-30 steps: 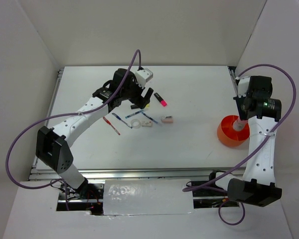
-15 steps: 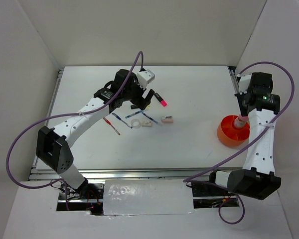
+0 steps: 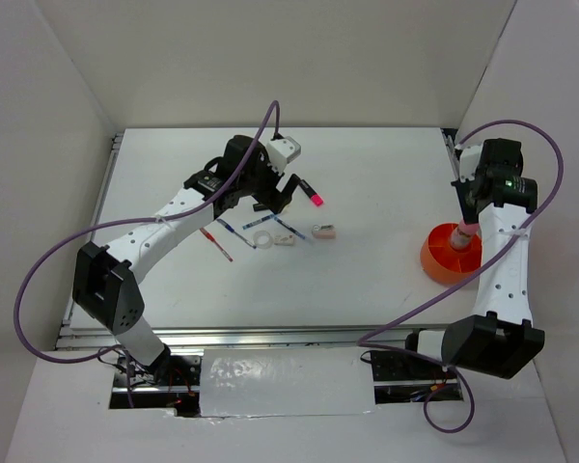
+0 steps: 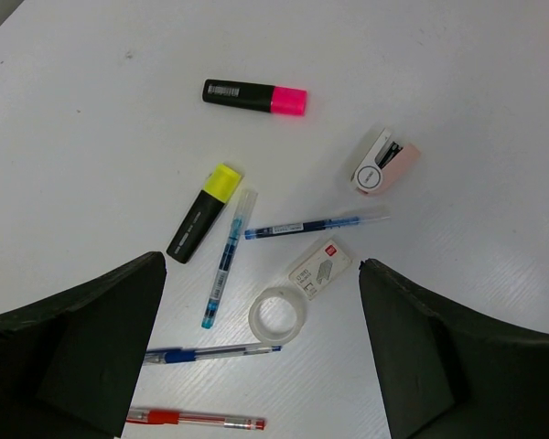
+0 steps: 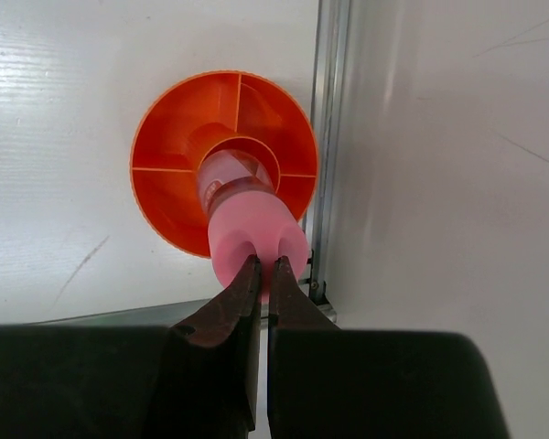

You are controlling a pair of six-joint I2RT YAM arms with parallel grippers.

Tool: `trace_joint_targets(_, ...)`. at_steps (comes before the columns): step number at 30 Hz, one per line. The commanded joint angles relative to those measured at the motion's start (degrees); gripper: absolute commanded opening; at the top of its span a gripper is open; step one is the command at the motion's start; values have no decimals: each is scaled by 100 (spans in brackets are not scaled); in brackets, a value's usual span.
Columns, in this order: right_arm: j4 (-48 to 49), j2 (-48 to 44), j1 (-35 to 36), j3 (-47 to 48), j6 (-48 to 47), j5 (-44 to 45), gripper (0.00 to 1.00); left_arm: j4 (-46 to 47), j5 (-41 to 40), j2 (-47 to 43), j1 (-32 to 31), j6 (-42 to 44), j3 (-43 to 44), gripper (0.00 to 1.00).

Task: Sort the stationery into containers
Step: Place the stationery in the storage box, then pick up the pen from the center of the board.

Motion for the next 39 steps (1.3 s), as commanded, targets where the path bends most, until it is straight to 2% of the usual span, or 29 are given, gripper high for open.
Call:
trace_joint_targets(1,446,66,-40,-66,-86,155,4,197,-12,38,-12,132,114,99)
trace_joint_targets(3,464,66,-40,-119,-95,173,6,206,-20,46,-3,158,114,99)
trace_joint_targets(5,429,84,-32,-111,-69,146,16,215,-20,46,23,167,105,99)
trace_joint_targets(6,394,101,-32,-102,-60,111,21,198,-29,64,23,176,105,99)
trace_joint_targets(7,350,119,-40,-84,-43,94,35,180,-38,73,32,193,114,99)
trace_joint_targets(8,341,145,-40,-84,-34,85,39,180,-47,90,32,202,114,99)
trace_joint_targets(17,262,163,-32,47,27,15,40,162,50,205,85,369,149,98)
trace_joint_targets(19,105,102,-40,302,98,-369,40,162,41,257,146,395,158,95)
trace_joint_targets(21,-141,66,-40,582,168,-748,41,49,94,336,234,526,193,86)
trace_joint_targets(24,-502,49,-32,821,378,-1636,41,-294,76,608,366,817,342,78)
trace_joint_targets(25,-590,31,-40,847,397,-2143,41,-399,76,661,401,878,386,75)
trace_joint_targets(26,-678,-21,-40,813,432,-2365,41,-522,42,775,506,948,421,69)
trace_joint_targets(31,-713,-180,-23,514,748,-3473,40,-778,-213,1109,735,1326,413,54)
trace_joint_targets(39,-687,-154,179,382,977,-3686,39,-1016,76,1777,849,1687,413,53)
